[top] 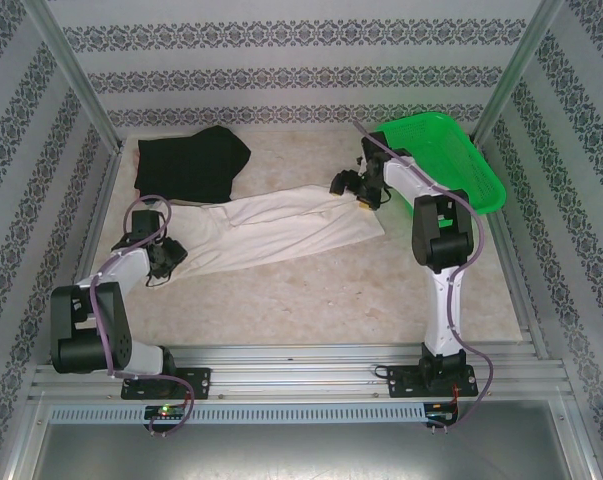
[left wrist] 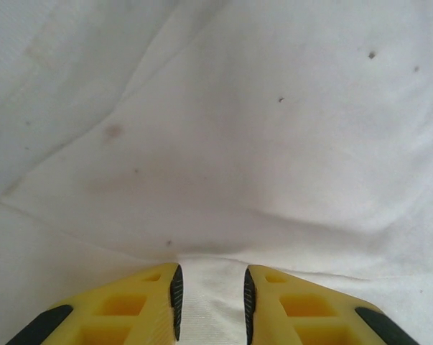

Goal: Fold and stack the t-shirts

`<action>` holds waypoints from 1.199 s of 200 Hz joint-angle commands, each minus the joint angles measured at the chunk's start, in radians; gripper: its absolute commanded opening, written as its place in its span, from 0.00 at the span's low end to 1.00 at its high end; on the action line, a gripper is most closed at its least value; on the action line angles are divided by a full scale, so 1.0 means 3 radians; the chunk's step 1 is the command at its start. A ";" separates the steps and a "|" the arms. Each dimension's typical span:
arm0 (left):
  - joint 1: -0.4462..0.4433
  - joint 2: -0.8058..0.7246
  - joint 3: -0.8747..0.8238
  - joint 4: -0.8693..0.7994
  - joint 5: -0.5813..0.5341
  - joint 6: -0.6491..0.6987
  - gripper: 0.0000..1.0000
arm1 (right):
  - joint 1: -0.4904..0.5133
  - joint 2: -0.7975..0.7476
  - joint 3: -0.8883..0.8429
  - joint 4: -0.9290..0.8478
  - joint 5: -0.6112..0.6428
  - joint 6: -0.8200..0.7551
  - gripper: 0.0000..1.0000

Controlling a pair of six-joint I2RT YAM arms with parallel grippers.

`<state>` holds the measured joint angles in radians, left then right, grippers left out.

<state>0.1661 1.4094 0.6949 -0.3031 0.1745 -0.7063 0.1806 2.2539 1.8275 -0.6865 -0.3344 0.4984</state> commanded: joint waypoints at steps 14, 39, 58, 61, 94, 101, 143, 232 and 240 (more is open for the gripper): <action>0.0055 -0.0367 0.0014 0.0003 -0.0049 0.0084 0.35 | -0.0111 0.0014 0.0167 0.0130 -0.0211 0.0114 0.88; 0.0095 -0.0805 0.0230 -0.0186 -0.0105 0.0125 0.41 | -0.0127 -0.0388 0.0086 0.0132 -0.0286 0.0024 0.91; 0.0165 -0.1119 0.0408 -0.0345 -0.0147 0.0129 0.52 | -0.0192 -0.0756 0.0047 -0.0062 -0.0240 -0.0174 0.92; 0.0178 -0.1156 0.0430 -0.0369 -0.0143 0.0131 0.54 | -0.0203 -0.0820 0.0029 -0.0083 -0.0225 -0.0203 0.92; 0.0413 -0.1382 0.0721 -0.0731 0.0040 0.0223 0.74 | -0.0395 -0.1512 -0.0370 -0.0200 -0.0259 -0.0450 0.98; 0.0467 -0.1365 0.0746 -0.0764 0.0162 0.0250 0.77 | -0.0432 -0.1641 -0.0539 -0.0166 -0.0344 -0.0483 0.98; 0.0813 -0.1286 0.0734 -0.0997 0.0744 0.0215 0.81 | -0.0622 -0.2312 -0.1770 0.0351 -0.0718 -0.0518 0.98; 0.0610 -0.0898 0.0436 -0.0552 0.0835 -0.0200 0.70 | -0.0206 -0.1735 -0.1713 0.0391 -0.0771 -0.0488 0.84; 0.0486 -0.0711 0.0498 -0.0499 0.0753 -0.0194 0.58 | -0.0114 -0.1481 -0.1457 0.0203 -0.0679 -0.0513 0.75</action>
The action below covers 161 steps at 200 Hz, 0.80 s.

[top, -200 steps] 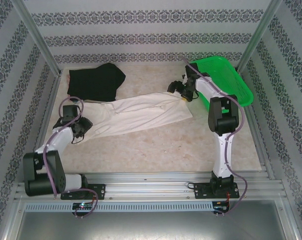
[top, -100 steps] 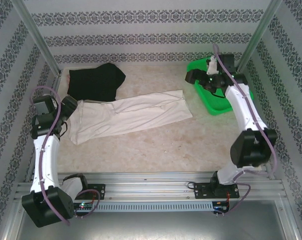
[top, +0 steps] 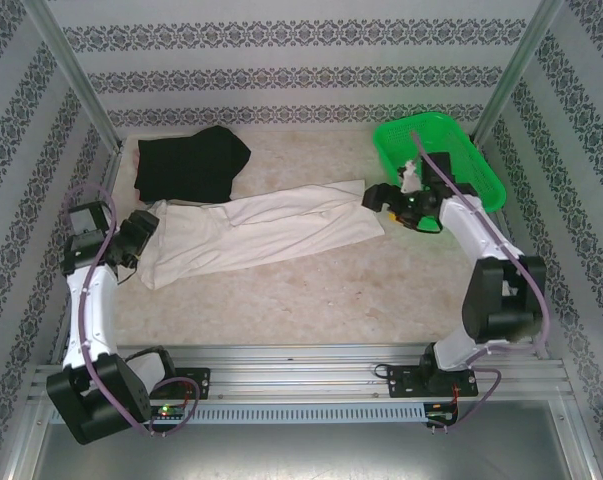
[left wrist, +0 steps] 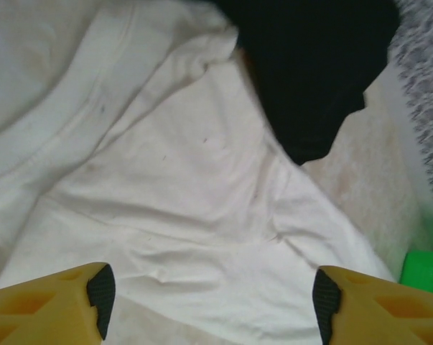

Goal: Fold and stack the t-shirts

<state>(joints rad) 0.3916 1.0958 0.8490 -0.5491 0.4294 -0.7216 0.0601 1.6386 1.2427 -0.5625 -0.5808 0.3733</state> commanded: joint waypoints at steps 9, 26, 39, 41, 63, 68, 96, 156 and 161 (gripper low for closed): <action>-0.0411 0.0583 0.0089 0.0349 -0.0212 -0.0131 0.48 | 0.0357 0.0844 0.0763 -0.0407 0.0286 -0.0088 0.63; -0.0611 0.1027 0.0234 0.0512 -0.0391 -0.0149 0.40 | 0.0414 0.1219 0.1040 -0.0452 0.0404 0.0032 0.44; -0.0669 0.1331 0.0326 0.0531 -0.0588 -0.0189 0.33 | 0.0451 0.1418 0.1195 -0.0496 0.0537 0.0065 0.37; -0.0677 0.1373 0.0339 0.0525 -0.0626 -0.0195 0.32 | 0.0453 0.1454 0.1216 -0.0509 0.0566 0.0061 0.37; -0.0743 0.1742 0.0378 0.0572 -0.0851 -0.0205 0.25 | 0.0546 0.1695 0.1333 -0.0603 0.0781 0.0107 0.26; -0.0761 0.1830 0.0400 0.0573 -0.0879 -0.0189 0.25 | 0.0572 0.1733 0.1343 -0.0628 0.0868 0.0118 0.25; -0.0961 0.2338 0.0695 0.0536 -0.1008 0.0023 0.19 | 0.0755 0.1861 0.1324 -0.0762 0.1369 0.0141 0.19; -0.1577 0.3225 0.1566 0.0130 -0.1313 0.0604 0.18 | 0.1179 0.1516 0.0466 -0.0671 0.1557 0.0255 0.19; -0.1614 0.3261 0.1631 0.0131 -0.1324 0.0641 0.18 | 0.1212 0.1444 0.0355 -0.0611 0.1495 0.0263 0.19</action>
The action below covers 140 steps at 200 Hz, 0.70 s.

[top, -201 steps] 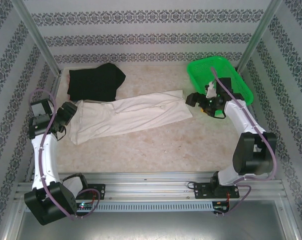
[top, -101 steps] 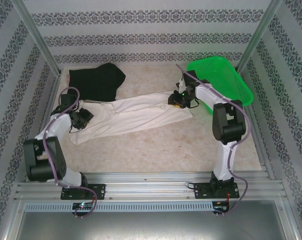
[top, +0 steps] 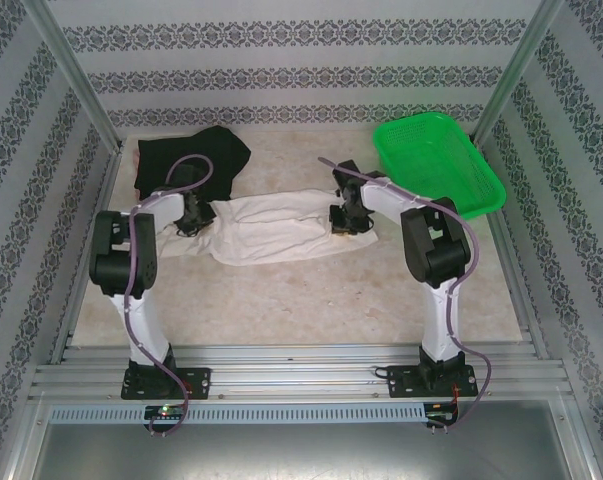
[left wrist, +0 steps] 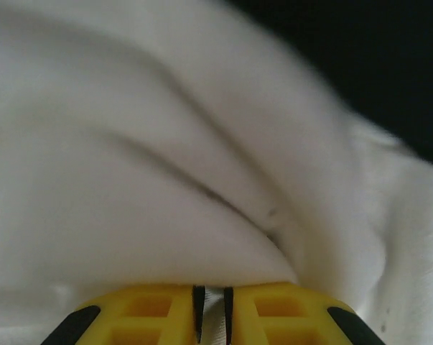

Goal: Fold and stack the t-shirts

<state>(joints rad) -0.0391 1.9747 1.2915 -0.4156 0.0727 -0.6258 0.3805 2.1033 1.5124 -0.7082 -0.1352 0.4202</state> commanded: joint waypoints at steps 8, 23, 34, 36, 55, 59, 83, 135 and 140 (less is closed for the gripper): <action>-0.0229 0.0400 0.0273 -0.0330 -0.0108 0.0352 0.18 | 0.0207 -0.0213 -0.0740 -0.0045 -0.0067 0.0146 0.19; -0.0350 0.0556 0.0604 -0.0409 -0.0079 0.0395 0.18 | 0.0339 -0.0385 -0.1026 0.0052 -0.0226 0.0255 0.19; -0.0447 0.0743 0.0921 -0.0486 0.0000 0.0454 0.19 | 0.0454 -0.0473 -0.1188 0.0108 -0.0332 0.0338 0.19; -0.0467 0.0785 0.0990 -0.0500 0.0020 0.0465 0.19 | 0.0475 -0.0486 -0.1211 0.0118 -0.0351 0.0355 0.19; -0.0653 0.1249 0.1692 -0.0684 0.0229 0.0542 0.19 | 0.0620 -0.0583 -0.1421 0.0264 -0.0520 0.0537 0.19; -0.0696 0.1346 0.1841 -0.0715 0.0252 0.0550 0.19 | 0.0646 -0.0604 -0.1454 0.0293 -0.0554 0.0576 0.18; -0.0895 0.1931 0.2738 -0.0931 0.0430 0.0560 0.19 | 0.0808 -0.0701 -0.1557 0.0336 -0.0615 0.0741 0.18; -0.0909 0.3113 0.4642 -0.1109 0.0699 0.0435 0.21 | 0.1128 -0.0857 -0.1869 0.0678 -0.0922 0.1250 0.17; -0.0842 0.3184 0.4715 -0.1039 0.0876 0.0296 0.21 | 0.1155 -0.0860 -0.1888 0.0709 -0.0952 0.1295 0.17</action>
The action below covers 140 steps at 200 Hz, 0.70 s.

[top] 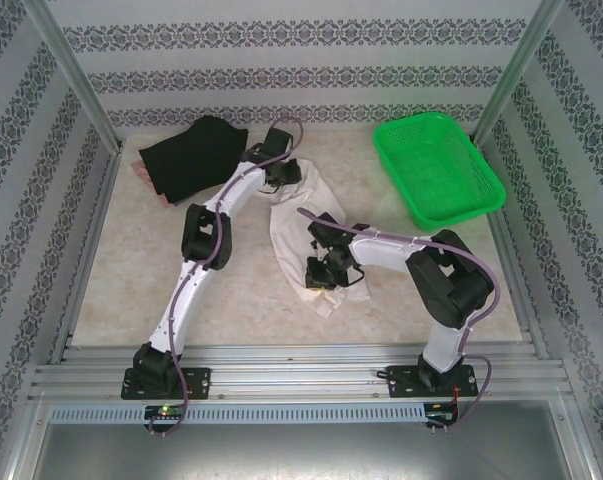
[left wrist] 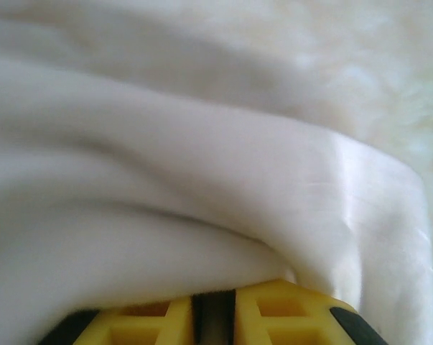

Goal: Fold and stack the t-shirts

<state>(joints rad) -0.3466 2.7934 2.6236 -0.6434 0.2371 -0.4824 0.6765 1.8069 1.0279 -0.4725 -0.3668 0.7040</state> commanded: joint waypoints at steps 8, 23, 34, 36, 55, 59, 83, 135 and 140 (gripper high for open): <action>0.0281 0.0529 0.0308 -0.0041 0.0577 -0.0352 0.21 | 0.0211 0.0133 -0.0295 -0.0028 -0.0220 0.0411 0.17; 0.0395 0.0576 0.0283 0.0265 0.0711 -0.0591 0.20 | 0.0301 0.0142 -0.0315 0.0081 -0.0332 0.0526 0.16; 0.0479 0.0624 0.0278 0.0576 0.0890 -0.0874 0.20 | 0.0372 0.0154 -0.0282 0.0126 -0.0408 0.0608 0.16; 0.0486 0.0634 0.0279 0.0631 0.0918 -0.0924 0.20 | 0.0386 0.0156 -0.0275 0.0134 -0.0421 0.0620 0.16; 0.0530 0.0675 0.0310 0.1028 0.0927 -0.1210 0.20 | 0.0483 0.0172 -0.0219 0.0257 -0.0541 0.0755 0.16; 0.0527 0.0680 0.0314 0.1091 0.0906 -0.1233 0.20 | 0.0497 0.0179 -0.0211 0.0283 -0.0563 0.0774 0.16; 0.0522 0.0771 0.0430 0.1416 0.0827 -0.1451 0.20 | 0.0521 0.0261 -0.0159 0.0407 -0.0692 0.0834 0.16; 0.0416 0.0887 0.0526 0.1889 0.0854 -0.1657 0.22 | 0.0596 0.0337 -0.0058 0.0731 -0.1005 0.0970 0.17; 0.0409 0.0868 0.0546 0.1920 0.0892 -0.1677 0.22 | 0.0612 0.0313 -0.0059 0.0728 -0.1011 0.0971 0.18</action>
<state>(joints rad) -0.2001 3.0035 2.7701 -0.1226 0.5091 -0.9272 0.8257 1.8786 1.0145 -0.2565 -0.6365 0.9619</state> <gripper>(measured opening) 0.218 0.173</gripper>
